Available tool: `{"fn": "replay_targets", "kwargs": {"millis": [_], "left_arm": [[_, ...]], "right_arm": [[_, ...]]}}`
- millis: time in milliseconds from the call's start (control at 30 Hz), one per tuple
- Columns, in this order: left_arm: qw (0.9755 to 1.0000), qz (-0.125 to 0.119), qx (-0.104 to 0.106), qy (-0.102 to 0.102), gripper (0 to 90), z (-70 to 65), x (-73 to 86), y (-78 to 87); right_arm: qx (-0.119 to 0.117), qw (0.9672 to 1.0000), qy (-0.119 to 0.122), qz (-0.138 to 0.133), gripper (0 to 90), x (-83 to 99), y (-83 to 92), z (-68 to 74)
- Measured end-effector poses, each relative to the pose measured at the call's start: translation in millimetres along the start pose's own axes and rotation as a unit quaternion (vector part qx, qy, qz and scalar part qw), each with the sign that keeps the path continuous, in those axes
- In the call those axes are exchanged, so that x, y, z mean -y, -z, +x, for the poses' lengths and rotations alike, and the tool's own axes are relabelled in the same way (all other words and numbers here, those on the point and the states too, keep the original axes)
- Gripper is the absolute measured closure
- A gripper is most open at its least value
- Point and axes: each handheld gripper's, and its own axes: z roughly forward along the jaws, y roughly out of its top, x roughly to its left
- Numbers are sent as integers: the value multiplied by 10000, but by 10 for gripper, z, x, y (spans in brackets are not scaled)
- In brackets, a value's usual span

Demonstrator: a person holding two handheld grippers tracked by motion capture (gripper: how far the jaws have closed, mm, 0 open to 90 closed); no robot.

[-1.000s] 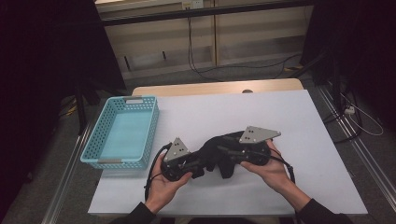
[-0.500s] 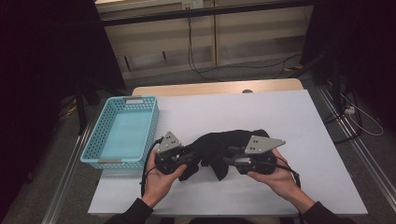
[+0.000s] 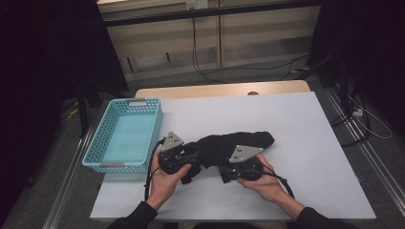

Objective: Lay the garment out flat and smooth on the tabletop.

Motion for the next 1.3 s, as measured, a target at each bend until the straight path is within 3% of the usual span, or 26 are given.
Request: {"fn": "replay_targets", "kwargs": {"millis": [33, 67, 267, 433, 500, 700, 800, 967, 1000, 1067, 1133, 1300], "left_arm": [[10000, 0, 0, 0, 505, 0, 0, 0], [10000, -60, -2, -19, 487, 17, -5, 8], [9999, -44, -63, -98, 440, 13, -16, -17], [9997, 20, 48, -234, 546, -27, -48, -56], [9994, 13, 119, -310, 651, -38, -75, -56], [9992, -81, 242, -315, 849, 4, -182, -76], [9989, -190, 304, -314, 873, 13, -294, -75], [9982, -397, 295, -332, 876, 3, -436, -44], [9977, -517, 304, -317, 877, 8, -517, -24], [9974, -578, 284, -332, 877, 10, -569, -12], [9965, -717, 217, -365, 877, 14, -685, 21], [9950, -878, 124, -468, 871, 30, -835, 51]], "right_arm": [[0, 10000, 0, 0, 730, 0, 0, 0], [75, 9998, -84, -169, 822, -13, 82, -42], [122, 9989, -214, -392, 847, -92, 320, -202], [339, 9969, -279, -646, 848, -199, 472, -316], [477, 9953, -299, -784, 848, -262, 566, -389], [851, 9906, -356, -1012, 848, -357, 759, -557], [965, 9877, -411, -1158, 848, -422, 864, -673], [1074, 9849, -398, -1301, 848, -501, 928, -732], [1147, 9823, -421, -1423, 848, -560, 972, -765], [1176, 9813, -409, -1468, 848, -581, 986, -776], [1280, 9777, -378, -1623, 848, -677, 1066, -811], [1410, 9729, -374, -1791, 849, -752, 1202, -869]]}}
